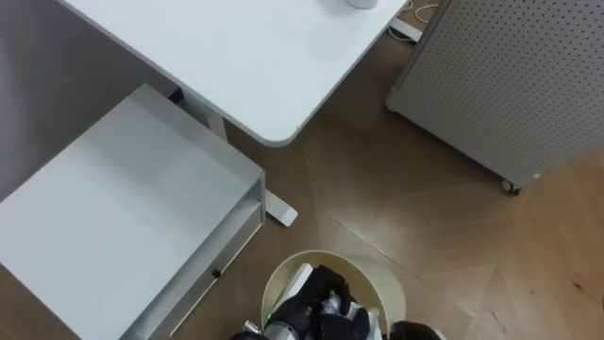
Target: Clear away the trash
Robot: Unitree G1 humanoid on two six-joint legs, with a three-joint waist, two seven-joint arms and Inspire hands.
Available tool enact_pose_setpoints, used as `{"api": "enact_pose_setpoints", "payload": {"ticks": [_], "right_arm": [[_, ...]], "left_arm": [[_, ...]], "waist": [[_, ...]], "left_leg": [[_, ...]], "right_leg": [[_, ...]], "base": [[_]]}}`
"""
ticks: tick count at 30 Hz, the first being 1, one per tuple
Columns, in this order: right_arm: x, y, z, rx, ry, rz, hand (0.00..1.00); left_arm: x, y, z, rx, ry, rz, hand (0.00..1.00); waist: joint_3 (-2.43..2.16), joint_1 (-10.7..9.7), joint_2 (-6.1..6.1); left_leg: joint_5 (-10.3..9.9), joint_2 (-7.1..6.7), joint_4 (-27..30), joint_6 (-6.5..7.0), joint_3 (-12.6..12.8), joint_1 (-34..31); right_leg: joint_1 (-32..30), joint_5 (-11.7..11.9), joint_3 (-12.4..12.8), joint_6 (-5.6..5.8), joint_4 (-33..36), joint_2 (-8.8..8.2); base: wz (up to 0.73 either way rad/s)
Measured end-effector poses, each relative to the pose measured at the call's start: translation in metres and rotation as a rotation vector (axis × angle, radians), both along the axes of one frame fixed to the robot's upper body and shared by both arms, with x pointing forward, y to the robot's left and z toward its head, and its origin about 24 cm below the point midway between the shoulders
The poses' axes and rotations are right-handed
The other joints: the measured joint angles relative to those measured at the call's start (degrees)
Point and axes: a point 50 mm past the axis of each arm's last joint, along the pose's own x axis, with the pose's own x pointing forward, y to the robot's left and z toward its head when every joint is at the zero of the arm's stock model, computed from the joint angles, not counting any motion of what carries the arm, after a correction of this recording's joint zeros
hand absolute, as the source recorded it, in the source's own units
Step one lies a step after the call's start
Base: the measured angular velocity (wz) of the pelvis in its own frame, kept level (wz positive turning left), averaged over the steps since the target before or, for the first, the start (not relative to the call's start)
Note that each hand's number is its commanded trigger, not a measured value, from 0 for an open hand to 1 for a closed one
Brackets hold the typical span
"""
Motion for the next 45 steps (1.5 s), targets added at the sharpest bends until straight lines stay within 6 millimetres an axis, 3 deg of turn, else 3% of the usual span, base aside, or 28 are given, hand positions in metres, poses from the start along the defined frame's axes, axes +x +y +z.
{"api": "enact_pose_setpoints", "payload": {"ticks": [17, 24, 35, 45], "right_arm": [[0.000, 0.002, 0.000, 0.023, -0.003, 0.042, 1.00], [-0.004, -0.001, -0.002, 0.023, 0.001, 0.046, 1.00], [-0.006, -0.008, -0.002, 0.012, 0.005, 0.049, 1.00], [-0.012, -0.012, -0.006, 0.000, 0.030, 0.052, 1.00]], "left_arm": [[-0.011, 0.007, -0.010, 0.052, -0.001, 0.013, 0.00], [-0.015, 0.009, -0.012, 0.087, -0.028, 0.003, 0.00], [-0.018, 0.017, -0.017, 0.160, -0.044, -0.049, 0.00], [-0.020, 0.027, -0.020, 0.229, -0.054, -0.086, 0.00]], "waist": [[-0.04, 1.70, 0.19], [-0.63, 1.72, 1.19], [-0.57, 1.66, 1.25], [-0.04, 1.47, 2.10]], "left_leg": [[-0.03, 0.66, 0.07, -0.02, 1.09, 0.34], [0.06, 0.73, -0.04, -0.14, 1.29, 0.54], [0.13, 0.75, -0.35, -0.23, 1.41, 0.76], [0.06, 0.52, -2.02, -0.34, 1.63, 5.41]], "right_leg": [[-0.19, 0.27, 0.84, -0.34, 0.00, 0.68], [-0.18, 0.43, 1.13, -0.45, 0.00, 0.82], [-0.06, 0.51, 1.13, -0.49, -0.20, 0.85], [4.28, 0.26, 1.25, -0.25, -1.32, 0.95]], "base": [[-0.02], [0.00], [0.00], [-0.01]]}}
